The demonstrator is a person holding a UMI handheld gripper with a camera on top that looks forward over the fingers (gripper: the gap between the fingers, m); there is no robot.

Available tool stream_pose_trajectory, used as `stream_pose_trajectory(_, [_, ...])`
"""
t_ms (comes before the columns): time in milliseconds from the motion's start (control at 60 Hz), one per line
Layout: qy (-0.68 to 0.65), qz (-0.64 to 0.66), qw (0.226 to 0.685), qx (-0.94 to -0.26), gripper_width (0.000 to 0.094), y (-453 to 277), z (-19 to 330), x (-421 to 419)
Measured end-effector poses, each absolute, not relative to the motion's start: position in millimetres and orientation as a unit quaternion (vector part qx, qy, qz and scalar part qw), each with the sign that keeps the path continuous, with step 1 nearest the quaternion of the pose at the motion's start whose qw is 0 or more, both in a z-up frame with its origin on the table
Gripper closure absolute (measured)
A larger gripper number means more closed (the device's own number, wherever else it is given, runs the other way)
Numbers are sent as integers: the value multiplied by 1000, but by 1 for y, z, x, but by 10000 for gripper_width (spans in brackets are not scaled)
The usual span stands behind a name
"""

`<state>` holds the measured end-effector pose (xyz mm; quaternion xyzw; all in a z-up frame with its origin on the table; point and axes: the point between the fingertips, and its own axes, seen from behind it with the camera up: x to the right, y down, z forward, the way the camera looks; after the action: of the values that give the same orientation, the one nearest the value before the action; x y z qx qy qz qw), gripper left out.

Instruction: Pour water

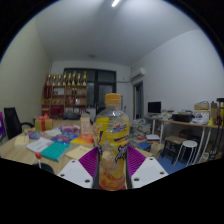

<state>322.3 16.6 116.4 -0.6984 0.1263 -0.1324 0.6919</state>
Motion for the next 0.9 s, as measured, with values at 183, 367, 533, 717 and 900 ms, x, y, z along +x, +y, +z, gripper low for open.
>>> stream_pose_trajectory(183, [121, -126, 670, -721, 551, 43, 79, 328])
stream_pose_trajectory(367, [135, -116, 668, -722, 496, 38, 78, 334])
stream_pose_trajectory(533, [137, -108, 648, -741, 131, 26, 69, 312])
stream_pose_trajectory(717, [121, -102, 649, -744, 107, -31, 83, 284])
stream_pose_trajectory(900, [109, -98, 657, -739, 104, -125, 105, 238])
